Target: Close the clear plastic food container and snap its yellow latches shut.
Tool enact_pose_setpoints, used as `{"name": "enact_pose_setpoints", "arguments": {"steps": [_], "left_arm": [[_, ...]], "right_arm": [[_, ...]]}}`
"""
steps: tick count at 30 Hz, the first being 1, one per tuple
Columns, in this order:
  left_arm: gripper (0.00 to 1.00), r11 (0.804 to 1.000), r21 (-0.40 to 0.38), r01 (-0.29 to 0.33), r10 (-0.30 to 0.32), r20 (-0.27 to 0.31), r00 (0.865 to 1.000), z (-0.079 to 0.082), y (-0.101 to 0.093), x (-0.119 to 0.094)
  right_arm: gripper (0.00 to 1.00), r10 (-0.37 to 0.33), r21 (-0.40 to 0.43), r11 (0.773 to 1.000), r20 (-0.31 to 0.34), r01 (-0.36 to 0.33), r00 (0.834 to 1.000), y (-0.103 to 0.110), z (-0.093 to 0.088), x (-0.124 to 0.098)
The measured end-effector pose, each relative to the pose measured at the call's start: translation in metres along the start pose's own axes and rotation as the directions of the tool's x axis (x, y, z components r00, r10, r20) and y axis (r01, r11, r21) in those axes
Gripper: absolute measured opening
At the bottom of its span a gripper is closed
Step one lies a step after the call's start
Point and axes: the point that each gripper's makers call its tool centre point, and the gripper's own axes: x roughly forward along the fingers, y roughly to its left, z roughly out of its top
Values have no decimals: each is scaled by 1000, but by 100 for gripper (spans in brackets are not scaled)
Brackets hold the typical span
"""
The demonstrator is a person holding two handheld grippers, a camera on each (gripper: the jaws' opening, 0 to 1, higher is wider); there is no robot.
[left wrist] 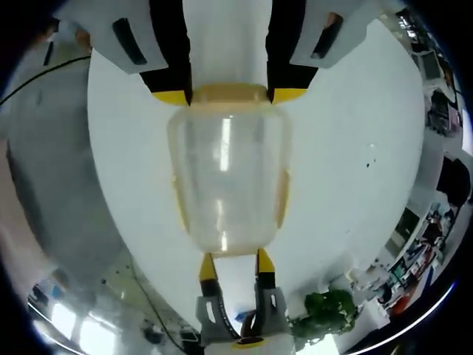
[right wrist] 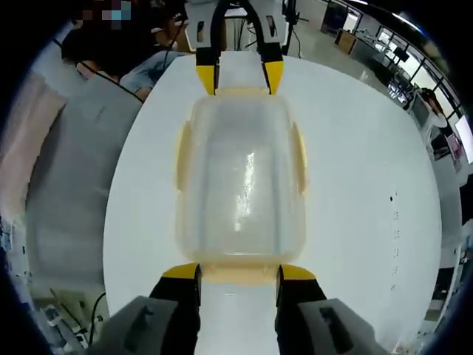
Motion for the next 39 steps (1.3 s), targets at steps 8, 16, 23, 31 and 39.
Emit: {"name": "enact_pose_setpoints", "arguments": {"steps": [8, 16, 23, 31, 39], "left_arm": [[36, 1000, -5, 13, -13, 14, 1000, 14, -2, 11], [36, 1000, -13, 17, -16, 20, 1000, 21, 0, 17], [36, 999, -23, 28, -27, 27, 999, 25, -3, 26], [36, 999, -33, 40, -39, 19, 999, 21, -3, 33], [37, 998, -43, 52, -51, 17, 999, 21, -7, 39]], "right_arm": [[37, 9, 2, 1000, -18, -9, 1000, 3, -17, -5], [37, 19, -4, 1000, -38, -19, 999, 1, -26, -6], [37, 37, -8, 999, -60, -37, 998, 2, -35, -1], [37, 49, -6, 999, -65, -50, 997, 2, -37, 5], [37, 63, -5, 998, -78, -63, 995, 4, -40, 8]]}}
